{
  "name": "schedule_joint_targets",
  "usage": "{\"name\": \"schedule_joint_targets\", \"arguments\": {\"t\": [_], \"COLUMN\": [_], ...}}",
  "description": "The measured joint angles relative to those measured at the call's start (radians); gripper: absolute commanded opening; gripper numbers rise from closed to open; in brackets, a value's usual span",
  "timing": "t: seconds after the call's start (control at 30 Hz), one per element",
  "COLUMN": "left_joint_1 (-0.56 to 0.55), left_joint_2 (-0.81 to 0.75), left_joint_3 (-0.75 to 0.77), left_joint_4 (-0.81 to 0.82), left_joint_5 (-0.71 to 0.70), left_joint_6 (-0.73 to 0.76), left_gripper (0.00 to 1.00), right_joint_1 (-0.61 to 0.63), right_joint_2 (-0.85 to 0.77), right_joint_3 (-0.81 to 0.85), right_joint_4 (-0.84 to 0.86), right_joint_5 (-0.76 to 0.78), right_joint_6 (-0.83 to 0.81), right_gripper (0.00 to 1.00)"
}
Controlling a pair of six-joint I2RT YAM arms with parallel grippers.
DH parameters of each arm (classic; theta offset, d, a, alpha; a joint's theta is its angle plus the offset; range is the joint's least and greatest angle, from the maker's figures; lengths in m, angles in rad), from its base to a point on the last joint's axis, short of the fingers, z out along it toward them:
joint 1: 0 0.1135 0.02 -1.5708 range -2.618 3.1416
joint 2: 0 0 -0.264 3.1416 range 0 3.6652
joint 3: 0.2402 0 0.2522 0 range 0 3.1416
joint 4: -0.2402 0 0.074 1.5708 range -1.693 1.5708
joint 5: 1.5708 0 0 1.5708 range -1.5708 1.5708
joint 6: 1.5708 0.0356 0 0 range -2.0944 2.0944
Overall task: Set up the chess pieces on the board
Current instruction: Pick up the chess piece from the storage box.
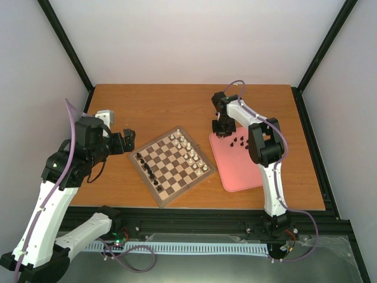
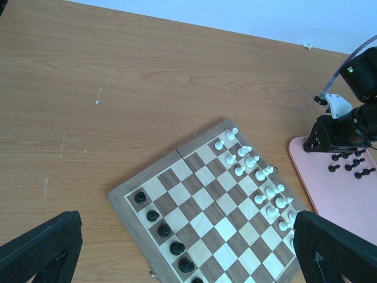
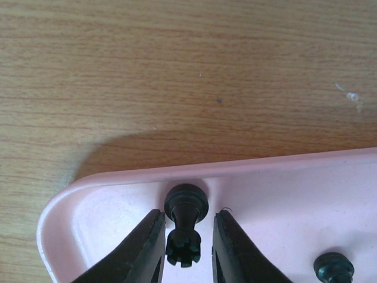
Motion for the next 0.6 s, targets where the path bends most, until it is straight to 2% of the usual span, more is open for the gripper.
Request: {"name": "schedule_joint_targets", "arguments": {"t": [0.47, 0.6], "left_joint_1": [0.0, 0.0], "left_joint_2": [0.0, 0.0], "left_joint_3": [-0.004, -0.006], "left_joint_4": [0.0, 0.0], "left_joint_5": [0.001, 0.003], "left_joint_6": [-0.007, -0.007], "left_gripper": [1.0, 1.0], "right_joint_1": [0.0, 0.0], "right_joint_2": [-0.003, -0.003], "right_joint_3": [0.027, 0.029], "right_joint_4": [-0.009, -0.013], "right_joint_5": [0.0, 0.0], "right_joint_6": [0.0, 0.0], "right_gripper": [0.21, 0.05]}}
